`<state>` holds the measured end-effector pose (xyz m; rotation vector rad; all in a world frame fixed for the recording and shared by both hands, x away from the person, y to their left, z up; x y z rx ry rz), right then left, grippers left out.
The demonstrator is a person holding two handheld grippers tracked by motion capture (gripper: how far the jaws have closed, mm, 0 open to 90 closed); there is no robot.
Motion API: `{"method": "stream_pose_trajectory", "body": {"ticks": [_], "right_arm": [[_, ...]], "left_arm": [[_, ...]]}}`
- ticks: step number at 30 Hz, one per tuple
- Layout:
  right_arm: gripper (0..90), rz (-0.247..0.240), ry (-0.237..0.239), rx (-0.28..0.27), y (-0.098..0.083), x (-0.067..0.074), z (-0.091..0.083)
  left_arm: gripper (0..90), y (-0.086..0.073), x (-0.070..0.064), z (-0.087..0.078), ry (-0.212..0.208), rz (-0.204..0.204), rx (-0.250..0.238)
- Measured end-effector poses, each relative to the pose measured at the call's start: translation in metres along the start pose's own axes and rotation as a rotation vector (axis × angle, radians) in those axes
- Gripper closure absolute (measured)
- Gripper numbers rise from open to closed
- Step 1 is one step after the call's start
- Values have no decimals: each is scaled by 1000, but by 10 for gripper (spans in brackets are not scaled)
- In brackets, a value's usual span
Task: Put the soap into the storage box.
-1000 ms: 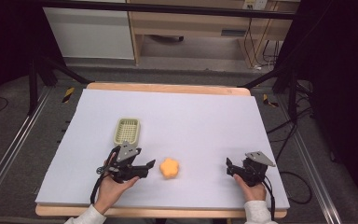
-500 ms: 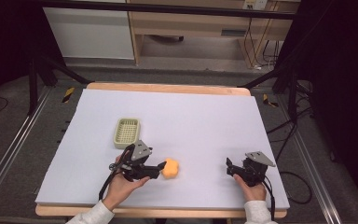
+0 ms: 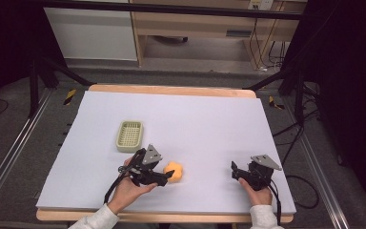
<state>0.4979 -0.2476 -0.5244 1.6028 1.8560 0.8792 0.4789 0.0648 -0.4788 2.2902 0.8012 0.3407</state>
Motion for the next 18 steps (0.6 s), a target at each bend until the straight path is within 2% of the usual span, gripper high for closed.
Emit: {"method": "stream_pose_trajectory", "body": {"ticks": [6, 18], "right_arm": [[61, 1, 2, 1, 0, 0, 0], [61, 1, 1, 3, 0, 0, 1]], "left_arm": [[216, -3, -6, 8, -13, 38, 43], [197, -7, -7, 18, -18, 55, 99]]}}
Point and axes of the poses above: each handheld gripper's, and its own axes: z roughly forward along the jaws, y roughly out of its top, x roughly to its left, the point moved 7 cm from there along z, roughly forward along the jaws, and after that the axes turned 8 degrees about x, right-handed, at the moved point
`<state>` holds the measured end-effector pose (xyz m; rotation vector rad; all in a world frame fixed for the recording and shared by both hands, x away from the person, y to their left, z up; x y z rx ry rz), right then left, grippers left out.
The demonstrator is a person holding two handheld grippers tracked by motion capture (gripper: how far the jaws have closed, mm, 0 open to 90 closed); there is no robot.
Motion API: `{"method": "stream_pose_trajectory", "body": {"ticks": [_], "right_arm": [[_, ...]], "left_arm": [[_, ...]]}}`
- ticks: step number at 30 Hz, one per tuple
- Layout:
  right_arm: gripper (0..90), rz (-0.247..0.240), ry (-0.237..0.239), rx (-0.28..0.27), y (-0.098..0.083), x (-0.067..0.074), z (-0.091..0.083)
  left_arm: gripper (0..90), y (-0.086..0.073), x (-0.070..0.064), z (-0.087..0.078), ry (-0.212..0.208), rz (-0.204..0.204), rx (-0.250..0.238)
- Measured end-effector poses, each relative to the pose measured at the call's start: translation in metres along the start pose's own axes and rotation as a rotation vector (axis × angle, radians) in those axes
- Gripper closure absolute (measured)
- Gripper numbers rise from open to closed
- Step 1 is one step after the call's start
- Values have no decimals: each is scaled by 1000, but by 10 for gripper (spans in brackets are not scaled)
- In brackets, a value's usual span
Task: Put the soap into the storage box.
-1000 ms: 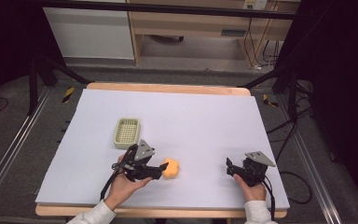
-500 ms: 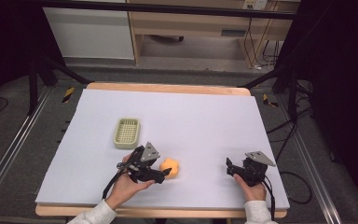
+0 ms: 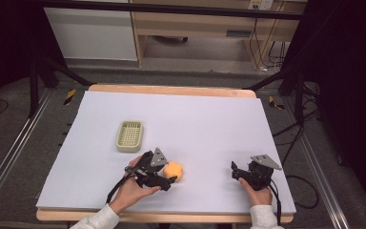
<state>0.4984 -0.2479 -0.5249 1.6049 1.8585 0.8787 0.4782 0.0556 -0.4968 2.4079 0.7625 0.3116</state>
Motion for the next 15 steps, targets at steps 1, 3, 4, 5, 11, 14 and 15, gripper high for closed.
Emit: {"method": "stream_pose_trajectory", "body": {"ticks": [1, 3, 4, 5, 11, 14, 15], "right_arm": [[61, -1, 0, 1, 0, 0, 0], [61, 0, 0, 0, 0, 0, 0], [61, 0, 0, 0, 0, 0, 0], [61, -1, -1, 0, 0, 0, 0], [61, -1, 1, 2, 0, 0, 0], [61, -2, 0, 2, 0, 0, 0], [61, -1, 2, 2, 0, 0, 0]], "left_arm": [[196, 0, 0, 1, 2, -1, 2], [196, 0, -1, 4, -1, 4, 9], [196, 0, -2, 5, -2, 4, 9], [196, 0, -2, 6, 1, 9, 14], [191, 1, -4, 13, -3, 17, 35], [191, 1, -4, 14, -5, 21, 44], [191, 1, -4, 15, -4, 21, 46]]}}
Point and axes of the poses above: each handheld gripper's, and its own axes: z roughly forward along the jaws, y roughly out of its top, x roughly to its left, the point moved 7 cm from there along z, roughly forward along the jaws, and after that the axes turned 8 degrees about x, right-handed, at the moved point
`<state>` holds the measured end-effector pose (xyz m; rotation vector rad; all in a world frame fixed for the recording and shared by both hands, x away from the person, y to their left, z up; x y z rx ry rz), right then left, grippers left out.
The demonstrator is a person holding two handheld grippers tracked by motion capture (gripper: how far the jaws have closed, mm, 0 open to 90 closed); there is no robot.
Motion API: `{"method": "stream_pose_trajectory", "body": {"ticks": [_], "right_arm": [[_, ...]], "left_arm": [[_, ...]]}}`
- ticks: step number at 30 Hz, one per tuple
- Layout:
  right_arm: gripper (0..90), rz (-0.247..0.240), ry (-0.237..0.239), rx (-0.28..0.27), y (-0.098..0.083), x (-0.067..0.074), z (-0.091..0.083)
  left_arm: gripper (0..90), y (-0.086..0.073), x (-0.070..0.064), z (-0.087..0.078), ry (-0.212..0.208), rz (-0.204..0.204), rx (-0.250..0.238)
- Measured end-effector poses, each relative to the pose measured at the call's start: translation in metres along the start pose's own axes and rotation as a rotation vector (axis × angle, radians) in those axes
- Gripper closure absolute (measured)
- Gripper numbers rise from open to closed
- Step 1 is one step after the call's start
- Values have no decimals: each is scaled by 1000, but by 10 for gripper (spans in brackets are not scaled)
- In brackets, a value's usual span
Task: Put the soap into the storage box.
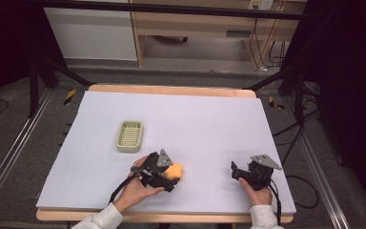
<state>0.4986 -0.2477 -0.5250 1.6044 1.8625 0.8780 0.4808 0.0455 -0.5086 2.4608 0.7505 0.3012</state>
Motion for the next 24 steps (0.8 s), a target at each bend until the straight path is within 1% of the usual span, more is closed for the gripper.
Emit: {"method": "stream_pose_trajectory", "body": {"ticks": [2, 6, 10, 11, 14, 16, 17, 19, 20, 24], "right_arm": [[61, 0, 0, 1, 0, 0, 0], [61, -1, -1, 1, 0, 0, 0], [61, -1, -1, 0, 0, 0, 0], [61, -1, -2, 0, 0, 0, 0], [61, -1, 0, 0, 0, 0, 0], [61, -1, 0, 0, 0, 0, 0], [61, -1, 0, 0, 0, 0, 0], [61, -1, -1, 0, 0, 0, 0], [61, -1, -1, 0, 0, 0, 0], [61, -1, 0, 0, 0, 0, 0]], "left_arm": [[193, 1, -1, 1, -4, -3, -2], [194, 1, -3, 5, -8, 5, 9], [194, 2, -3, 8, -4, 9, 16], [195, 3, -4, 9, -6, 2, 10], [196, 3, -3, 10, -5, 6, 22], [196, 4, -4, 12, -6, -5, 15], [197, 4, -4, 13, -2, 2, 22], [199, 3, -3, 14, 0, 2, 30], [202, 4, -3, 14, 5, -4, 28], [217, 3, -3, 16, 4, -8, 29]]}}
Point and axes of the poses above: each handheld gripper's, and its own axes: z roughly forward along the jaws, y roughly out of its top, x roughly to its left, the point moved 7 cm from there along z, roughly forward along the jaws, and after that the axes turned 8 degrees about x, right-handed, at the moved point
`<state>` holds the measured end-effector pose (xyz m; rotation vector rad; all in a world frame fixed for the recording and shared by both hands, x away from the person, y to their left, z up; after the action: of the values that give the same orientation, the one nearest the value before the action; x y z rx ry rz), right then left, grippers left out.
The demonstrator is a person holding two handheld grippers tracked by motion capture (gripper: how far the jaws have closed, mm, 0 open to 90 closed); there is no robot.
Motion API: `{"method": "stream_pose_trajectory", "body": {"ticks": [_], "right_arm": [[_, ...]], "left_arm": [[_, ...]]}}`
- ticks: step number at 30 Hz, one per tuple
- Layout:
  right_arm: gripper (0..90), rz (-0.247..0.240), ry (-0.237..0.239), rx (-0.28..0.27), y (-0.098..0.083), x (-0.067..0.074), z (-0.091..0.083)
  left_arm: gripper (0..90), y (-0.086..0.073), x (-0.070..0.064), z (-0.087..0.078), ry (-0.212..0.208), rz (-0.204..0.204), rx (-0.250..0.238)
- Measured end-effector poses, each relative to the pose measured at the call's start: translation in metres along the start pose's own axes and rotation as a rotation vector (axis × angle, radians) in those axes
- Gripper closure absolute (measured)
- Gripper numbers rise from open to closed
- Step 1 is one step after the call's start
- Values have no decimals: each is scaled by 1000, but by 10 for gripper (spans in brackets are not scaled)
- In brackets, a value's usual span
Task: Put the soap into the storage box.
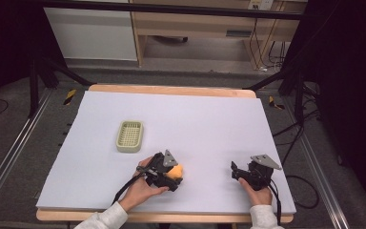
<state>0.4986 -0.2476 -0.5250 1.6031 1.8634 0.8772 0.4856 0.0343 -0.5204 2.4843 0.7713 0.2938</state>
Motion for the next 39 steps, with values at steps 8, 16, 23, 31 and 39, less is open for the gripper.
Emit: {"method": "stream_pose_trajectory", "body": {"ticks": [8, 16, 23, 31, 39], "right_arm": [[61, -1, -1, 0, 0, 0, 0], [61, 0, 0, 1, 0, 0, 0], [61, 0, 2, 1, 0, 0, 0], [61, 2, 1, -1, 0, 0, 0], [61, 2, 2, -2, 0, 0, 0]], "left_arm": [[240, 0, 0, 3, 13, -8, 6], [246, 0, 0, 3, 11, -8, 7], [247, -1, 0, 2, 19, -4, 6], [249, -1, 1, -3, 13, -11, 2], [253, 0, 4, -13, 14, -21, -19]]}}
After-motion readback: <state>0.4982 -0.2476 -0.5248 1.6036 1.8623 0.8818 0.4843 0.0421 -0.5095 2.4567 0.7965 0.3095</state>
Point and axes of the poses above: each handheld gripper's, and its own axes: z roughly forward along the jaws, y roughly out of its top, x roughly to its left, the point moved 7 cm from there along z, roughly forward along the jaws, and after that the axes turned 8 degrees about x, right-handed, at the moved point
